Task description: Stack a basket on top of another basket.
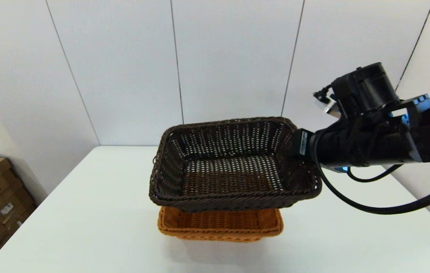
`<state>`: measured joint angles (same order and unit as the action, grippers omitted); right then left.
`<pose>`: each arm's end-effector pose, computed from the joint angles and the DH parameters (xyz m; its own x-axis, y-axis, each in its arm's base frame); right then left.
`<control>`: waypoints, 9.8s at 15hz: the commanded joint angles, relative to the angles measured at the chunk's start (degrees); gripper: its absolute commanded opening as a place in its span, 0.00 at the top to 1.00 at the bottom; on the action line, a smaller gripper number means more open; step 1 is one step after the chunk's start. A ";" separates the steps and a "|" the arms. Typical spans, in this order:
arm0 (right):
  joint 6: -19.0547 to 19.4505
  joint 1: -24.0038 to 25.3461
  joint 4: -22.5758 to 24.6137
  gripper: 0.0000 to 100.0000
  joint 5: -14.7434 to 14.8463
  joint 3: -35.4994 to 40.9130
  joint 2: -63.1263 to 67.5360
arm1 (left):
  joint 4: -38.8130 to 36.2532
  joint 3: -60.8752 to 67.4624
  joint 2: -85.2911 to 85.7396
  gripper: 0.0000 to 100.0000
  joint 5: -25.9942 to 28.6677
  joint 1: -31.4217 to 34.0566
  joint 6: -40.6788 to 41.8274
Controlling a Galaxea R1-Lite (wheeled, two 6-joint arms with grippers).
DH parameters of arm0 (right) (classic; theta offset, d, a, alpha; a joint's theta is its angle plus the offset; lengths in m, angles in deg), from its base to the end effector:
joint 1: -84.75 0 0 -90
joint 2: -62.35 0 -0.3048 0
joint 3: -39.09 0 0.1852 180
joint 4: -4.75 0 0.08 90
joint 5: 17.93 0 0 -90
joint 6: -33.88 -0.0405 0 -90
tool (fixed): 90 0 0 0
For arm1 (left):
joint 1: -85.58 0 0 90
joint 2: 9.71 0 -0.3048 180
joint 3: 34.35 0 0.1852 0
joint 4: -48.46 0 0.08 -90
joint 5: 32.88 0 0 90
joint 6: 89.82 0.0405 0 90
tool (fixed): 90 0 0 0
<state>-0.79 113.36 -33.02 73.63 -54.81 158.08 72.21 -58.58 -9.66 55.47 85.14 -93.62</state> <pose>0.2712 0.1467 0.2206 0.6892 0.3449 -0.6372 -0.0602 0.9036 0.4240 -0.0155 0.0013 0.0770 0.9997 0.0211 0.0092 -0.0205 0.9976 -0.0665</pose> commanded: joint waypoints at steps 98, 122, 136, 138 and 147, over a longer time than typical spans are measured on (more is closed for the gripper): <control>8.04 -4.53 -0.26 0.00 10.57 28.09 -35.87 | -0.05 0.01 0.04 0.00 -0.02 0.00 -0.06; 25.35 -30.11 -11.69 0.00 5.47 43.82 -81.31 | -0.05 0.01 0.04 0.00 -0.02 0.00 -0.06; 40.82 -28.35 4.13 0.00 4.42 64.39 -95.81 | -0.05 0.09 0.04 0.00 -0.02 0.00 -0.06; 41.88 -28.35 9.41 0.00 1.08 66.32 -95.81 | -0.05 0.01 0.04 0.00 -0.02 0.00 -0.06; 39.68 -28.35 13.10 0.00 -2.26 69.84 -95.81 | -0.05 0.01 0.04 0.00 -0.02 0.00 -0.06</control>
<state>39.36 84.99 -19.85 71.43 14.48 62.31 72.27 -58.56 -9.66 55.50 85.14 -93.65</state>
